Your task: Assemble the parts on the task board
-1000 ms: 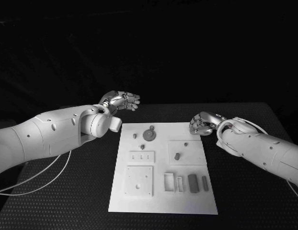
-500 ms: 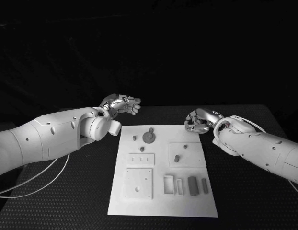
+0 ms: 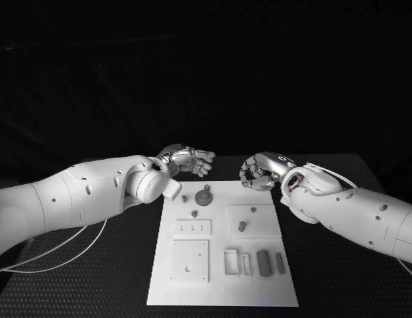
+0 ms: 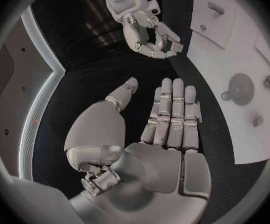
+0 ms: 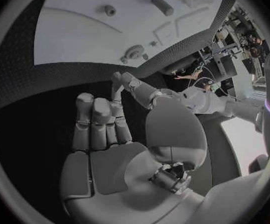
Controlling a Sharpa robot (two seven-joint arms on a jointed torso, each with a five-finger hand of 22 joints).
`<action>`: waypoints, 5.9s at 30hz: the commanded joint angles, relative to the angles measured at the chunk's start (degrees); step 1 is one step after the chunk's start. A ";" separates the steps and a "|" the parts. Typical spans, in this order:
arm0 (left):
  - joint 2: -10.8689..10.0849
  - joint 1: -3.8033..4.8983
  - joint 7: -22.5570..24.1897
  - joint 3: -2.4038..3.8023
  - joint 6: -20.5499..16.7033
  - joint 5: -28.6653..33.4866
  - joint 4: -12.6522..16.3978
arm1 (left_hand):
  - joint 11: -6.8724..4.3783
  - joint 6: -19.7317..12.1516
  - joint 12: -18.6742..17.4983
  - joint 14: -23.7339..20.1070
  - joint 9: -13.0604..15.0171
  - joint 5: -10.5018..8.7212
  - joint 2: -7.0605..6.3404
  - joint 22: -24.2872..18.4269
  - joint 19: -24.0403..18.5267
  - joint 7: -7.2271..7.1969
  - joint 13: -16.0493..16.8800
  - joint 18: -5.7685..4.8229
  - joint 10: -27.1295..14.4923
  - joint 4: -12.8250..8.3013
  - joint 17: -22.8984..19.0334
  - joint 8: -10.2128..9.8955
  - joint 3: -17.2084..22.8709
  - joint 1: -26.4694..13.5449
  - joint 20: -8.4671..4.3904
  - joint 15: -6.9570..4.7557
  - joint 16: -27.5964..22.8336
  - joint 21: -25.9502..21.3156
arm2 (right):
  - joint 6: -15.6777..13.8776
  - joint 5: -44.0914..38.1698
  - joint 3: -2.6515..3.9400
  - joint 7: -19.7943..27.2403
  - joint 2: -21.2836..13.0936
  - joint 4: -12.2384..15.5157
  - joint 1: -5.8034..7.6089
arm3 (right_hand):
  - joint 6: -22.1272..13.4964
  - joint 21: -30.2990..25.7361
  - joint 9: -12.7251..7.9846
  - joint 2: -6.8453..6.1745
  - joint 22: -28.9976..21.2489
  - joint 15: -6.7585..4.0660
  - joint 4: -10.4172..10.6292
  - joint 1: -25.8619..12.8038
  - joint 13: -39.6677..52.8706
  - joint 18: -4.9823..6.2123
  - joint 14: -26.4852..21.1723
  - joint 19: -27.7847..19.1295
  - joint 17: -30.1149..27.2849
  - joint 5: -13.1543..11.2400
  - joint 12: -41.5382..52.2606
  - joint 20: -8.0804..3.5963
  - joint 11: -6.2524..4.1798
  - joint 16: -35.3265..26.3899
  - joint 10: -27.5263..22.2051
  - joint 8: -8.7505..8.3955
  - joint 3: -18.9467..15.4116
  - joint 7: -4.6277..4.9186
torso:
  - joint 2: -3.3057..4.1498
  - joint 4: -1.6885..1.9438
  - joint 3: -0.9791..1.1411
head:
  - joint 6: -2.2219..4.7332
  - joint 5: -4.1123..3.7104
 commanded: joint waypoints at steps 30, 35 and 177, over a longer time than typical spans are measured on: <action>0.45 -1.10 -7.10 -1.61 2.13 -11.03 4.71 | 0.20 0.68 -0.80 -0.19 -0.32 -0.33 -4.32 1.12 -0.29 -0.07 0.10 1.11 0.17 5.40 0.56 -0.99 1.71 -2.45 -0.14 0.24 -0.24 0.68 | -3.60 -6.05 0.00 -4.23 0.87 7.56 -0.28 | 2.14 0.27 3.45 -1.22 -0.50 -0.14 0.46 -1.13 -0.21 1.03 0.88 1.06 -0.31 -0.08 -0.57 -0.38 -0.21 -0.30 0.96 0.84 0.73 1.22 | -1.42 -0.17 -0.22 | -0.40 0.94; 0.54 -1.10 -7.41 -1.61 2.31 -11.26 4.73 | 0.19 0.75 -0.79 -0.16 -0.29 -0.33 -3.95 1.13 -0.32 -0.08 0.13 1.09 0.22 5.33 0.63 -0.98 1.53 -2.38 -0.13 0.24 -0.20 0.74 | -3.65 -6.28 0.00 -4.24 0.92 8.08 -0.29 | 2.16 0.24 3.48 -1.25 -0.56 -0.15 0.45 -1.07 -0.23 1.03 0.92 1.08 -0.33 -0.02 -0.62 -0.42 -0.21 -0.37 0.99 0.79 0.87 1.21 | -1.43 -0.13 -0.22 | -0.47 0.86; -5.15 -2.34 -24.14 -4.96 -3.68 -47.49 9.80 | -9.77 14.62 36.41 16.47 9.57 14.21 11.49 1.22 11.73 -7.31 30.90 -0.02 11.34 -6.24 10.45 -0.96 1.53 -3.65 -12.53 -13.87 31.56 23.10 | -1.04 31.19 2.42 6.44 -9.32 4.44 2.20 | -14.74 -7.36 0.22 -3.62 -3.54 6.20 -0.11 -6.13 -5.37 0.85 -9.67 -10.58 -4.65 9.99 -5.21 6.12 6.31 -8.54 -9.25 -7.92 -12.21 7.90 | -1.22 -0.05 -0.09 | -4.02 1.12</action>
